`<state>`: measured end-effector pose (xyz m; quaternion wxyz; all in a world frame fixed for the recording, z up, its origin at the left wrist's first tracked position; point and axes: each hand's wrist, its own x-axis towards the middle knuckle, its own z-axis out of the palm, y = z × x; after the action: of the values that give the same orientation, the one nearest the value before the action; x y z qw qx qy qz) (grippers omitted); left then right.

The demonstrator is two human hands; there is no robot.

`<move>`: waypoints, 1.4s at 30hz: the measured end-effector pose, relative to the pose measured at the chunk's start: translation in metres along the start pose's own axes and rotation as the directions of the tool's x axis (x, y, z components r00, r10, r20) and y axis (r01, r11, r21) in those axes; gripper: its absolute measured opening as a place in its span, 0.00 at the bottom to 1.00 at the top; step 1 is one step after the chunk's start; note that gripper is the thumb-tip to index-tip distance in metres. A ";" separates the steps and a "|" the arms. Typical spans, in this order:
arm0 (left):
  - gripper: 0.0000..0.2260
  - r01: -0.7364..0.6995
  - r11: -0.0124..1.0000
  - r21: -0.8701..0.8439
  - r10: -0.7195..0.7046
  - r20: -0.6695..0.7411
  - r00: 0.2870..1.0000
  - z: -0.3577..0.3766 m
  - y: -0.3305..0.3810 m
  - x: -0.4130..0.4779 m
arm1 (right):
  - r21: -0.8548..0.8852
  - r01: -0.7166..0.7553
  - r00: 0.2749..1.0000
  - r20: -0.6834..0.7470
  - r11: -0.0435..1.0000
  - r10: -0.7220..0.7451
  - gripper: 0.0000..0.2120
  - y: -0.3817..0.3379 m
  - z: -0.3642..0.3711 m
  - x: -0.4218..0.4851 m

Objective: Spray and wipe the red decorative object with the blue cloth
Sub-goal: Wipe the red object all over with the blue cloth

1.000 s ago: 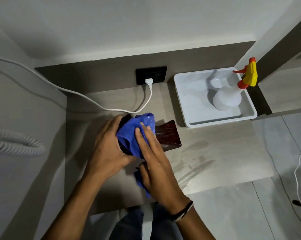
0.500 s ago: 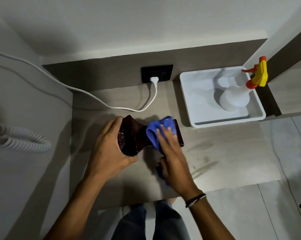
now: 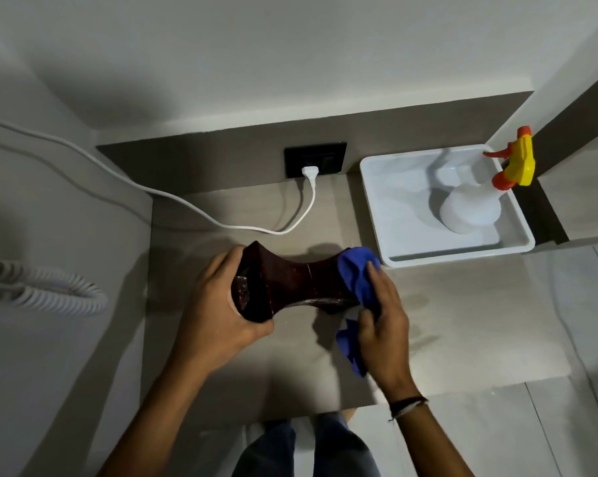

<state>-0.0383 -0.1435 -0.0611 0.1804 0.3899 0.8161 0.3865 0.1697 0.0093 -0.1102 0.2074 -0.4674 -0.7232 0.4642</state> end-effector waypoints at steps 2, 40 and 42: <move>0.36 0.049 0.995 -0.092 -0.052 -0.026 0.998 -0.001 0.003 0.002 | 0.281 -0.242 0.965 -0.030 0.929 0.261 0.35 0.004 -0.005 0.005; 0.38 -0.034 0.964 0.265 -0.003 0.140 0.990 0.040 0.033 -0.031 | -0.227 0.502 0.848 0.317 0.835 -0.424 0.50 -0.054 0.051 -0.043; 0.29 -0.023 0.938 0.347 -0.002 0.072 0.997 0.045 0.019 -0.040 | -0.171 0.597 0.779 0.354 0.784 -0.517 0.54 -0.058 0.063 -0.054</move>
<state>0.0236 -0.1452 -0.0752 0.1356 0.4335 0.8624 0.2233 0.1212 -0.0750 -0.0832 0.1621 -0.1814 -0.9088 0.3391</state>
